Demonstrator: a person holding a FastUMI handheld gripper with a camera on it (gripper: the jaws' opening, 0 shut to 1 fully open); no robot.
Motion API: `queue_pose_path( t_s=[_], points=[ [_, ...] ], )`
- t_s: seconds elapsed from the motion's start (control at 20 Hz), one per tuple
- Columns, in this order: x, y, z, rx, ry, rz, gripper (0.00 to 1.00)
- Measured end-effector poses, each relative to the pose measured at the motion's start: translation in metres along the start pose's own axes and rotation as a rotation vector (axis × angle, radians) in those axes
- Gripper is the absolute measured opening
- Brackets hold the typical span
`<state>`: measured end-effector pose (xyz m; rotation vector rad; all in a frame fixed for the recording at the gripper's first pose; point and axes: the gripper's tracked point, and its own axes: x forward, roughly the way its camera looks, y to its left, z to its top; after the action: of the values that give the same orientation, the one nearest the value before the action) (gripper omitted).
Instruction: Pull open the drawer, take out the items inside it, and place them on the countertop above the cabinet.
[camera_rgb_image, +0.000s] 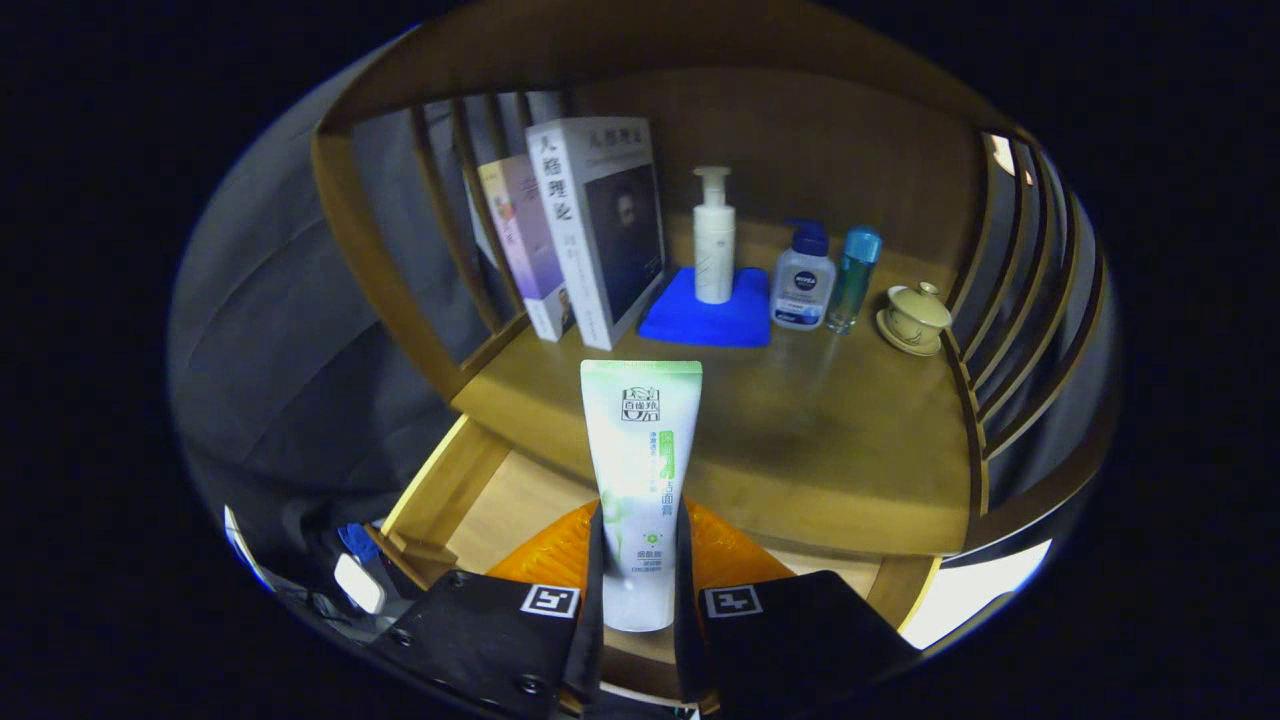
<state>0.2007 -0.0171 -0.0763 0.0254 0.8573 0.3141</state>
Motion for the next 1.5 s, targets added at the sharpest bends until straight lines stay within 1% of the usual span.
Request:
queue_pose_path(
  t_s=[0.15,0.4,0.7,0.75,0.9,0.95,1.0,1.05,1.1,1.15,1.25,1.35,1.5],
  points=[
    [0.023,-0.022,0.008,0.034,0.014,-0.064,0.31],
    [0.058,-0.052,0.021,0.179,0.032,-0.114,0.31],
    [0.078,-0.069,0.021,0.260,0.098,-0.129,0.33],
    [0.081,-0.069,0.020,0.271,0.098,-0.129,0.35],
    [0.093,-0.067,0.025,0.316,0.087,-0.119,0.36],
    [0.094,-0.067,0.024,0.323,0.089,-0.119,0.39],
    [0.096,-0.067,0.022,0.319,0.094,-0.125,0.38],
    [0.096,-0.069,0.018,0.306,0.104,-0.134,0.42],
    [0.097,-0.069,0.019,0.294,0.093,-0.140,0.42],
    [0.107,-0.068,0.017,0.296,0.084,-0.143,0.48],
    [0.091,-0.068,0.025,0.318,0.047,-0.147,0.51],
    [0.081,-0.068,0.032,0.306,0.004,-0.147,0.56],
    [0.056,-0.063,0.043,0.244,-0.092,-0.162,0.88]
  ],
)
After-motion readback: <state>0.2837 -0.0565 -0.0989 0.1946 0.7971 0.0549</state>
